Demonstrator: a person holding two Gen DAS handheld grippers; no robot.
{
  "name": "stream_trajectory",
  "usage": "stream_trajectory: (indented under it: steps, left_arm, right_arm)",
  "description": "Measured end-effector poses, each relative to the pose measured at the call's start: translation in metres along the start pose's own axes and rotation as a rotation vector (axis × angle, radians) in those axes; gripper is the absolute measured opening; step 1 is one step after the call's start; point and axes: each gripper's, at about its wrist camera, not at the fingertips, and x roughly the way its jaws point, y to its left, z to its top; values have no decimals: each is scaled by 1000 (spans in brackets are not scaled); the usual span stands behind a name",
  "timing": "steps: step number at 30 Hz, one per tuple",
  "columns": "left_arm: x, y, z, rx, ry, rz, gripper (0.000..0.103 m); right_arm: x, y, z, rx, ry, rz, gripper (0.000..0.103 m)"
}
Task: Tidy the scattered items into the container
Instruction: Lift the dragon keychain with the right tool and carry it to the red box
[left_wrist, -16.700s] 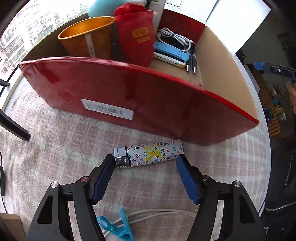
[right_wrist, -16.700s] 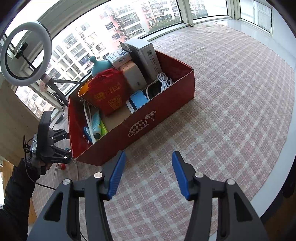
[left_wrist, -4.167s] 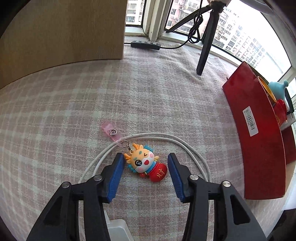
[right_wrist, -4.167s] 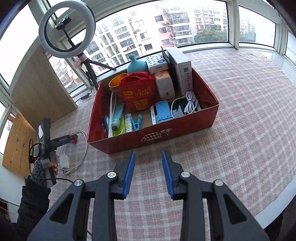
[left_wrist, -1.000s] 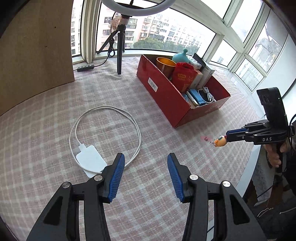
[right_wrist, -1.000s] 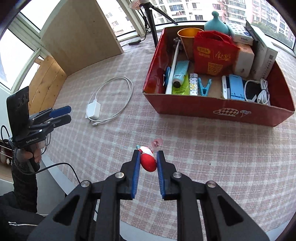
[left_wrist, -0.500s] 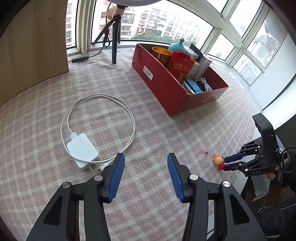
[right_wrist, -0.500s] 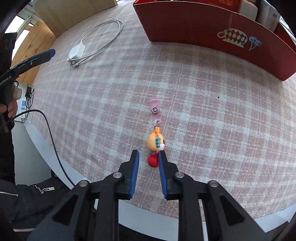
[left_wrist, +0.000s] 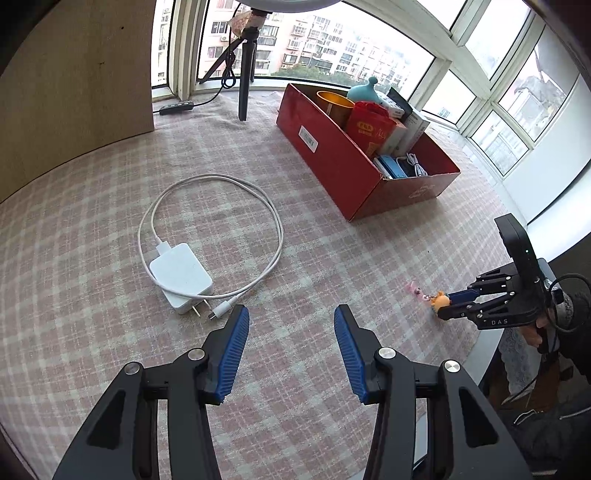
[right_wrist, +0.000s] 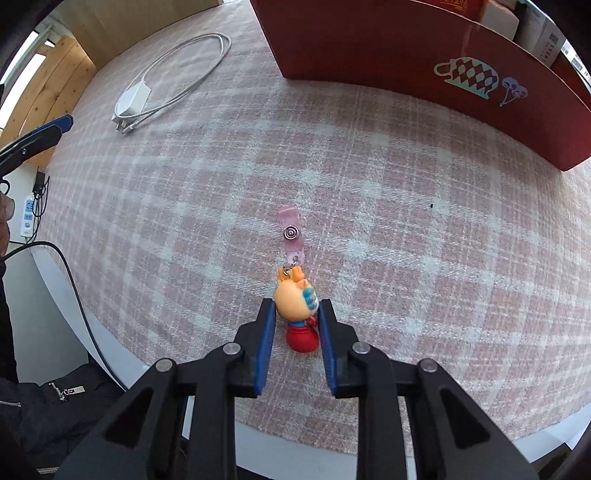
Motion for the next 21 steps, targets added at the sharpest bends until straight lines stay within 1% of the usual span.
stream_trajectory:
  steps: [1, 5, 8, 10, 13, 16, 17, 19, 21]
  left_arm:
    - [-1, 1, 2, -6, -2, 7, 46]
    - [-4, -2, 16, 3, -14, 36, 46]
    - [-6, -8, 28, 20, -30, 57, 46]
    - [-8, -11, 36, 31, -47, 64, 47]
    - [-10, -13, 49, 38, -63, 72, 47]
    - [-12, -16, 61, 48, -80, 80, 49]
    - [-13, -17, 65, 50, -86, 89, 50]
    - [-13, -19, 72, 53, -97, 115, 57]
    - [-11, -19, 79, 48, -106, 141, 58]
  right_arm:
    - [-7, -1, 3, 12, -21, 1, 23]
    - [-59, -7, 21, 61, -161, -3, 23]
    - [-97, -6, 41, 82, -267, -65, 23]
    - [-113, -6, 59, 87, -318, -101, 23]
    - [-134, -10, 81, 90, -365, -136, 23]
    - [-146, -15, 95, 83, -389, -156, 23]
    - [-149, -16, 100, 80, -392, -160, 23]
    - [-148, -15, 109, 73, -392, -162, 23]
    - [-145, -16, 118, 72, -389, -160, 23]
